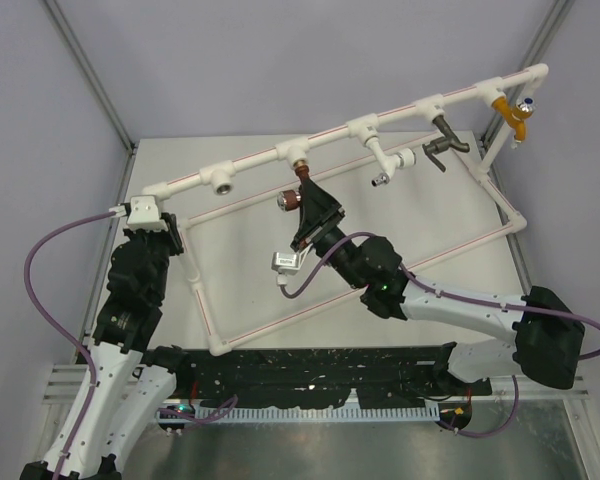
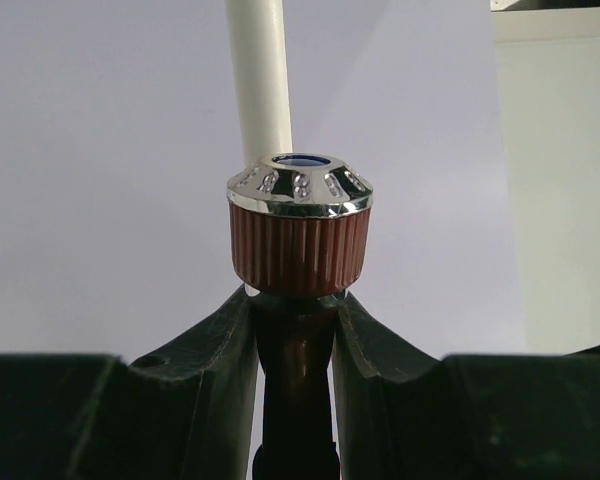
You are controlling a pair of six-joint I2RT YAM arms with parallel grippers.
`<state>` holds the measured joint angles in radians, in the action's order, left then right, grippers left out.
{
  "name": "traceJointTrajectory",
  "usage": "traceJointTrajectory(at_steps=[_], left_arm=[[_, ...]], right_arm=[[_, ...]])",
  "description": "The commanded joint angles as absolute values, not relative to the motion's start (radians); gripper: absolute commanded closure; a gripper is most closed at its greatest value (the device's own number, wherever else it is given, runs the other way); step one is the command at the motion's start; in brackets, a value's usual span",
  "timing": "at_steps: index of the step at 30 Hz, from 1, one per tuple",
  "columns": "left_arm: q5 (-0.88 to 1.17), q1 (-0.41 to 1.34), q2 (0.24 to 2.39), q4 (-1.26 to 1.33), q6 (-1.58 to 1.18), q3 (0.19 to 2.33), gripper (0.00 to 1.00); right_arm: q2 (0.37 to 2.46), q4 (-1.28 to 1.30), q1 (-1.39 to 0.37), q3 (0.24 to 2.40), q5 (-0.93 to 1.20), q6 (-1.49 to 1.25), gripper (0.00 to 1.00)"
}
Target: Install the water faucets
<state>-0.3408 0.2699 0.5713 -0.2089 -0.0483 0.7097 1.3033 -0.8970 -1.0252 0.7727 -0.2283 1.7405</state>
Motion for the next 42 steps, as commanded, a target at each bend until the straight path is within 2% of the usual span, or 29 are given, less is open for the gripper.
traceJointTrajectory(at_steps=[1,9,21,42], left_arm=[[-0.258,0.293,0.580,-0.361,-0.017,0.666,1.00],[-0.259,0.293,0.577,-0.360,-0.017,0.666,1.00],[-0.258,0.296,0.572,-0.360,-0.018,0.664,1.00],[-0.259,0.301,0.566,-0.360,-0.018,0.663,1.00]], right_arm=[[1.263,-0.695,-1.009,0.862,-0.218,1.715,0.95],[1.230,-0.482,-0.979,0.942,-0.276,1.586,0.95],[1.385,-0.748,-0.983,0.874,-0.383,1.580,0.95],[1.298,-0.583,-0.966,0.937,-0.304,1.043,0.95]])
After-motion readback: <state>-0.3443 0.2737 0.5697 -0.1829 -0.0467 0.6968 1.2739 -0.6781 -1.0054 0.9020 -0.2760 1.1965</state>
